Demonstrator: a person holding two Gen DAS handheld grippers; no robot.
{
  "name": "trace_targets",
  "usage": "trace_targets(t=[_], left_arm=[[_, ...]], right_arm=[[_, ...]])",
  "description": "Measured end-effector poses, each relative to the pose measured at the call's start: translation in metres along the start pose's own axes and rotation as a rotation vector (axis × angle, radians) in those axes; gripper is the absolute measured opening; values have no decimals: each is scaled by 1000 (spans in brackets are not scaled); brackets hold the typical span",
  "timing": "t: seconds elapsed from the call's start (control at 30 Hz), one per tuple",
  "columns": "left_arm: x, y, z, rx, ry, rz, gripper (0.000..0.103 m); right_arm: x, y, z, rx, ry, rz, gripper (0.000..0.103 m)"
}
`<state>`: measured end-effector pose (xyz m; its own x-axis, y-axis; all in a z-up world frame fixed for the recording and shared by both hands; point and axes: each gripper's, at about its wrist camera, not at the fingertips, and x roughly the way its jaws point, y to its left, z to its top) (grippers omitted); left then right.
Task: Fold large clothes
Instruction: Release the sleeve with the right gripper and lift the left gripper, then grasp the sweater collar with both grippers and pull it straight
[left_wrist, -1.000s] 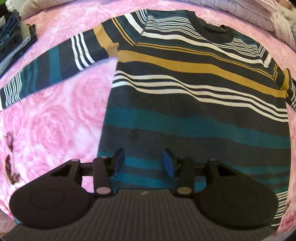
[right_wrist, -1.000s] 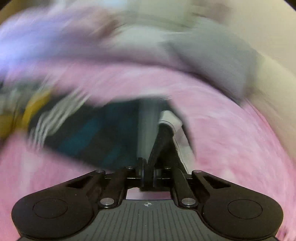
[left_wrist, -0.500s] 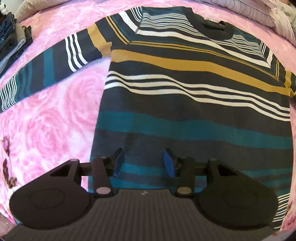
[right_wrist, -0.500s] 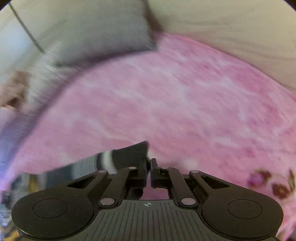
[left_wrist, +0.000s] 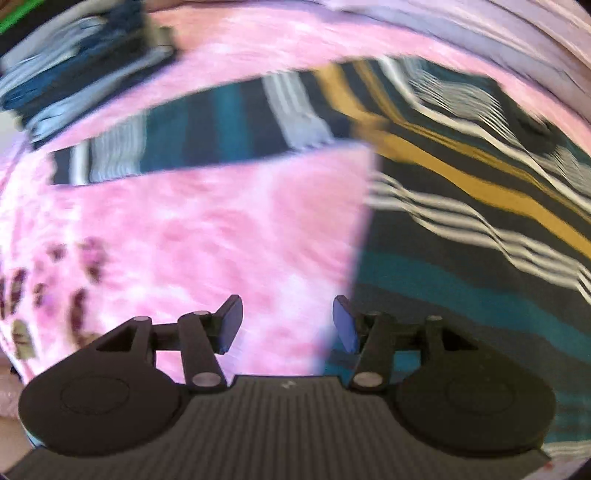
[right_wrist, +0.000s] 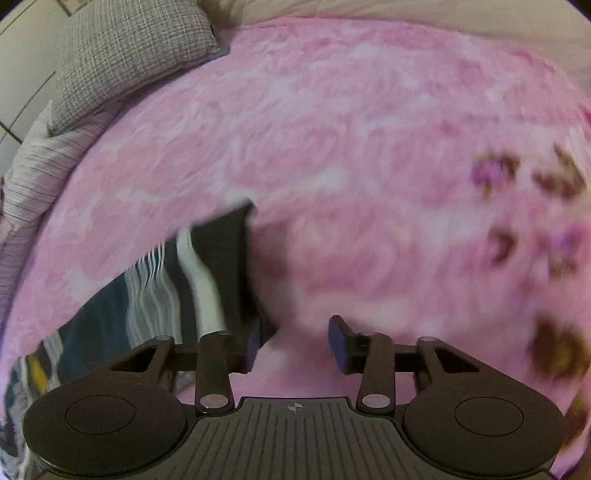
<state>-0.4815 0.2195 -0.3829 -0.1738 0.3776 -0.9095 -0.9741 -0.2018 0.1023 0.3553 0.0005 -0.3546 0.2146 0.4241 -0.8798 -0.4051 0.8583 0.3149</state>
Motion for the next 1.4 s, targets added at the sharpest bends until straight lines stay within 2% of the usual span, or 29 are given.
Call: trace_targets(t=[0.07,0.23,0.33,0.4,0.53,0.7,0.83,0.97,1.07,1.17,1.3,1.37,1.4], left_arm=[[4,29,10,-67,-22,36,50],[14,99,36,-199,-56,120,51],[21,118,57,-179,-76,114,47],[29,112,74,-109,-83,72,45],[44,62,119,105,-141,-85,43],[64,-41,199,344,-214,-323,43],[80,-123,256,557,-273,-436,43],[93,-193,282,723,-270,-516,43],[104,-232,285,861,-265,-526,44],[118,-254,283,952,-236,-523,44],[136,-274,275,1040,-161,-544,42],[144,-281,265,1097,-154,-532,37],[145,-281,261,1106,-156,-537,28]], right_arm=[[-2,13,-14,-16,22,16,40],[-10,67,-45,-156,36,16,40],[-13,105,-61,-216,52,58,40],[-11,137,-71,-264,63,89,40],[1,219,-97,-414,73,173,40],[16,353,-138,-722,62,329,40],[35,447,-181,-972,37,399,40],[60,519,-220,-1166,9,414,40],[87,548,-243,-1294,-11,404,40],[114,569,-257,-1398,-14,374,40],[139,573,-265,-1492,69,363,40],[146,570,-267,-1526,53,383,40],[149,569,-266,-1522,61,396,35]])
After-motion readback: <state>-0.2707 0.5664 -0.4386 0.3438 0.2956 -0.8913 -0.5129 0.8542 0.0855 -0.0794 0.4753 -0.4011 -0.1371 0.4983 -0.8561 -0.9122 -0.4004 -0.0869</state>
